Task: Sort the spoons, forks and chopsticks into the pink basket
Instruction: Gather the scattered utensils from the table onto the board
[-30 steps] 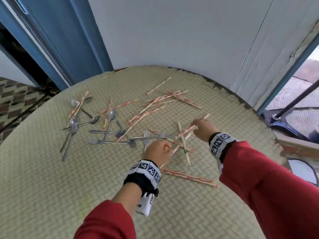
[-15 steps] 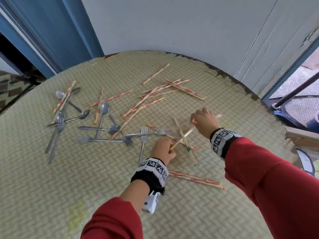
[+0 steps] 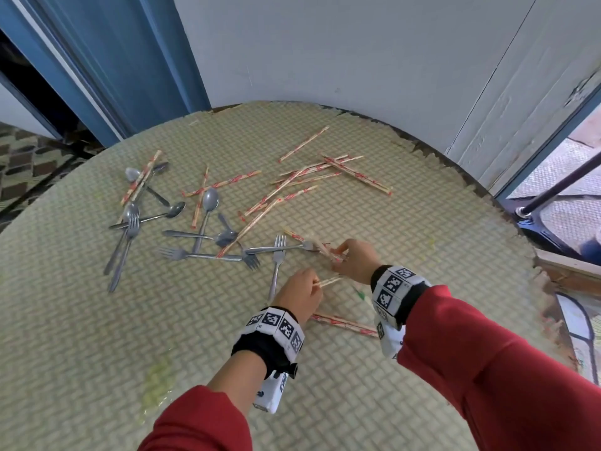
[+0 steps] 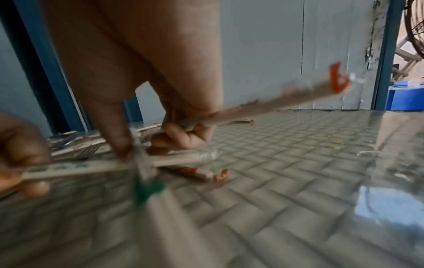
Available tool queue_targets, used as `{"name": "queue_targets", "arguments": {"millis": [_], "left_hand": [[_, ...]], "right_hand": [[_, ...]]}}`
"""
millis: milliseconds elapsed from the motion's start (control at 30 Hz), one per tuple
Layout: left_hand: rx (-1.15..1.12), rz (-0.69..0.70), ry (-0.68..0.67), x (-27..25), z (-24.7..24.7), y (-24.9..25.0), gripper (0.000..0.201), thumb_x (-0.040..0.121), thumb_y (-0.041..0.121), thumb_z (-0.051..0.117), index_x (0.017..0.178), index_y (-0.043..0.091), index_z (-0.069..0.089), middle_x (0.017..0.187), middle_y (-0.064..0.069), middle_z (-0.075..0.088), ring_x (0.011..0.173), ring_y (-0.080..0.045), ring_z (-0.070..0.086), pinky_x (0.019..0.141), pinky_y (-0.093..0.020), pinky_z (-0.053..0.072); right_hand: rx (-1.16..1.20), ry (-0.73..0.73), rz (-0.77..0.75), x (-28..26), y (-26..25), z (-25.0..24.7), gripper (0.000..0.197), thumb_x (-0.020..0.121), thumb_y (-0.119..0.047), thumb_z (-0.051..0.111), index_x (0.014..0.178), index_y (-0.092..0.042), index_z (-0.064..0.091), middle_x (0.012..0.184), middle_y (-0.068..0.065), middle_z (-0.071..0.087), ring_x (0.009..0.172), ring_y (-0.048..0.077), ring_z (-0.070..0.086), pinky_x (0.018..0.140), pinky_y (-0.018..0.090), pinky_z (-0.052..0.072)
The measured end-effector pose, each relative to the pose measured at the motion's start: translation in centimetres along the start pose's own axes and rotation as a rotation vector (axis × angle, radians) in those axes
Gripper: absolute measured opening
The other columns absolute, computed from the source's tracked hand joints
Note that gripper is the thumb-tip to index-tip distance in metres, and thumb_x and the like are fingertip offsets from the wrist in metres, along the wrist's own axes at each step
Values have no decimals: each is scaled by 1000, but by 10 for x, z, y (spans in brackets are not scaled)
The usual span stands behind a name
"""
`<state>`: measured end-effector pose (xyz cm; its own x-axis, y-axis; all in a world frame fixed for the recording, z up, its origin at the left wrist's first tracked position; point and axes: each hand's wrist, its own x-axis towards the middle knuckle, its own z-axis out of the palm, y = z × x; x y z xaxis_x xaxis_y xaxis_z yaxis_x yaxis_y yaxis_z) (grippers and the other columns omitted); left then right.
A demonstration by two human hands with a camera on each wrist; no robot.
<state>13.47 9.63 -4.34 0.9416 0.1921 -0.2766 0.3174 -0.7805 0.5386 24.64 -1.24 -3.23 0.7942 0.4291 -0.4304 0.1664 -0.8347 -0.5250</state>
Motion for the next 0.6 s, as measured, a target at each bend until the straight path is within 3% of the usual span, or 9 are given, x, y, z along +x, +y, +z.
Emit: {"name": "queue_targets", "arguments": {"millis": [67,167,267,333,400,467,533,600], "left_hand": [[0,8,5,-4,2,1,10,95,17,41,91,10,46,93,-5,47,83,-21,47,73,-31,38],[23,44,-23,-8,10,1,14,93,18,44,100,8,50,107,-7,51,97,-22,49,87,-36,43],[127,178,-117,-13,23,4,26,89,29,54,108,11,50,112,-5,49,104,-20,45,92,-33,39],[264,266,-129,-14,34,5,36,86,35,58,114,14,49,116,-3,47,108,-19,42,94,-32,36],[357,290,-114,-15,38,7,36,88,37,57,115,15,50,118,-3,46,112,-20,40,95,-31,33],[437,330,-62,-17,37,10,29,85,33,60,107,14,56,112,-3,51,108,-20,46,92,-32,34],[477,366,-44,-18,31,9,23,77,25,68,95,13,60,98,-3,59,94,-21,56,83,-30,42],[400,350,-122,-20,24,2,19,85,14,57,103,8,55,104,-7,58,95,-23,55,83,-30,43]], "right_hand": [[41,46,-15,-4,1,-1,31,88,-22,59,114,-6,60,108,13,64,82,21,55,61,24,40],[158,136,-54,-12,7,-21,24,94,-23,51,109,-7,61,96,11,66,82,24,60,66,28,44],[270,141,-78,-17,15,-45,14,96,-19,48,107,-16,56,81,5,61,64,20,60,59,28,48],[233,120,-86,-21,20,-56,15,97,-21,46,110,-16,54,80,7,57,58,18,55,55,28,47],[113,117,-113,-24,25,-60,25,97,-24,47,117,-12,54,89,12,60,68,19,54,61,29,44],[0,98,-116,-27,28,-60,32,95,-26,50,125,-13,50,104,12,61,87,23,56,73,31,42],[-70,78,-85,-26,29,-57,35,94,-24,53,128,-14,49,111,11,61,91,22,55,73,29,40],[-96,74,-73,-22,28,-52,31,94,-21,52,124,-13,53,112,12,62,92,24,56,71,29,39]]}}
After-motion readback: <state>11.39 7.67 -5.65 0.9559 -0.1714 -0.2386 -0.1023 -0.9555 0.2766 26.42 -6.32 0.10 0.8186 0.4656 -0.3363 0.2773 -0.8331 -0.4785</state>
